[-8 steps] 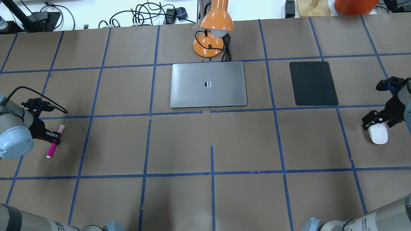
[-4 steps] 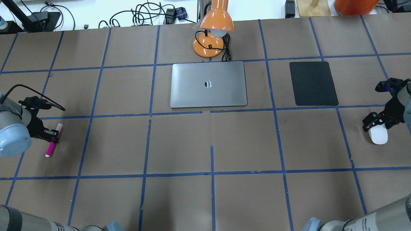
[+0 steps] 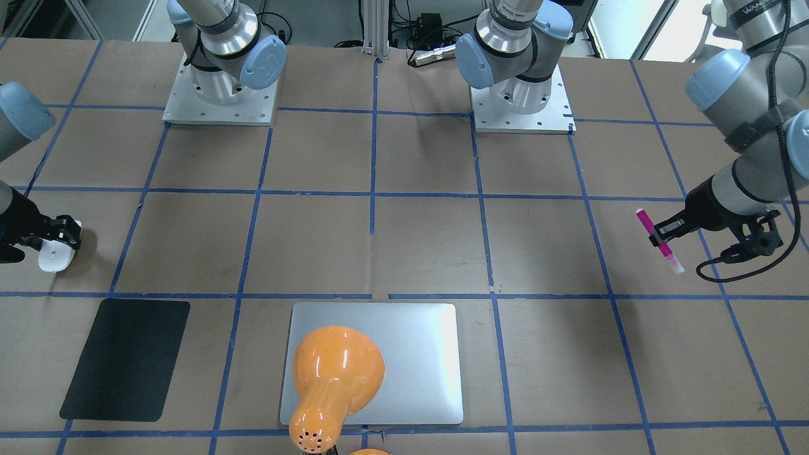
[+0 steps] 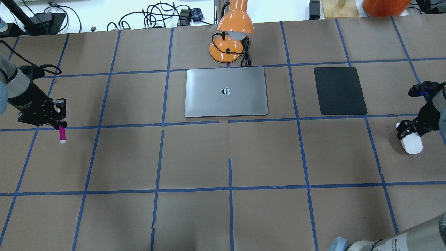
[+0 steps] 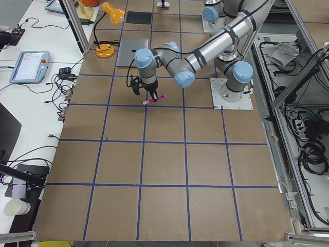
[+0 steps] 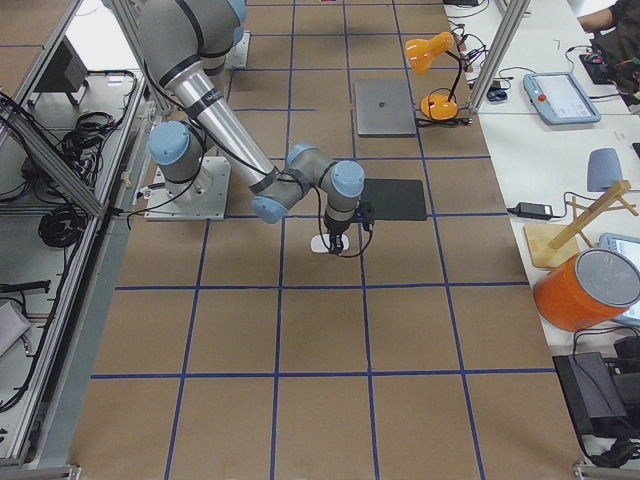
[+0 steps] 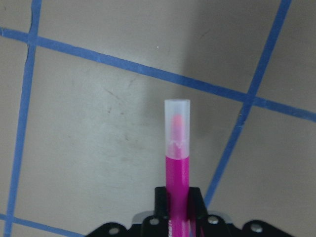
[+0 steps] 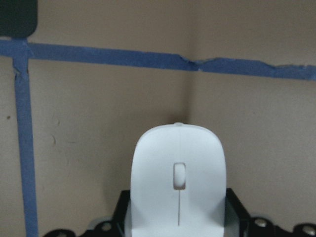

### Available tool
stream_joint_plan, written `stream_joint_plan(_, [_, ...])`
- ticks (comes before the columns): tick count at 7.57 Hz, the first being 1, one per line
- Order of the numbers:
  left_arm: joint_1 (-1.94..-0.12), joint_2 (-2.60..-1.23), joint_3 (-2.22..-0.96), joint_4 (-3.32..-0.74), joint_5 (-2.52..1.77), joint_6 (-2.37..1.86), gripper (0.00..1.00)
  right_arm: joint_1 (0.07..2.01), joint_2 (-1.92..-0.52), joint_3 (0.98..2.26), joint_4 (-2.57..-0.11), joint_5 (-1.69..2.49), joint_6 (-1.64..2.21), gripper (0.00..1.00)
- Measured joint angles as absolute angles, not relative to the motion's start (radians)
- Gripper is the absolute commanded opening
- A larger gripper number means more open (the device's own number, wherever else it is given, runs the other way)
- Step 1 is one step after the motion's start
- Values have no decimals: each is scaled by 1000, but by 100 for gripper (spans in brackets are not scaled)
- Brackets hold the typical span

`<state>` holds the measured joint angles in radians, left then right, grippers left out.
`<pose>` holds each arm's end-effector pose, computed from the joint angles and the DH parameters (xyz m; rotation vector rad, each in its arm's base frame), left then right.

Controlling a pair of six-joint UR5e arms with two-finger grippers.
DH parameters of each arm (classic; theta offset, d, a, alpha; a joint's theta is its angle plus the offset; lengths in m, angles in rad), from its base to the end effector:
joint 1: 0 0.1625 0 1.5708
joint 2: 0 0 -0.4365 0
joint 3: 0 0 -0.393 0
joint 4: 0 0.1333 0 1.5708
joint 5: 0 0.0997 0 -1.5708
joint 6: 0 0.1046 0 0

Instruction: Place pen and mouse around notebook

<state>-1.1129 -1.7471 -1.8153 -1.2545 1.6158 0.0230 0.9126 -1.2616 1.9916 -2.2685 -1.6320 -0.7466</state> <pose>0.1161 -0.5264 0.3174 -0.6691 3.0453 0.1751 -0.2189 -0.4905 0.2087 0.1391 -3.1110 -0.1000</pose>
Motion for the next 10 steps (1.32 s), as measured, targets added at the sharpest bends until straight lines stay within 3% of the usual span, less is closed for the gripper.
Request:
stream_joint_plan(3, [-1389, -1727, -1804, -1268, 1596, -519, 0, 1081, -1275, 1824, -2117, -1620, -586, 4])
stream_joint_plan(5, [-1584, -1755, -1803, -1262, 1583, -920, 0, 1212, -1179, 1680, -2071, -1603, -448, 3])
stream_joint_plan(8, [-1815, -1836, -1811, -1200, 1545, -1424, 0, 1267, -1066, 1618, -2066, -1553, -363, 4])
stream_joint_plan(10, [-1923, -1920, -1814, -1107, 1531, -1659, 0, 1270, -1039, 1615, -2072, -1551, -357, 21])
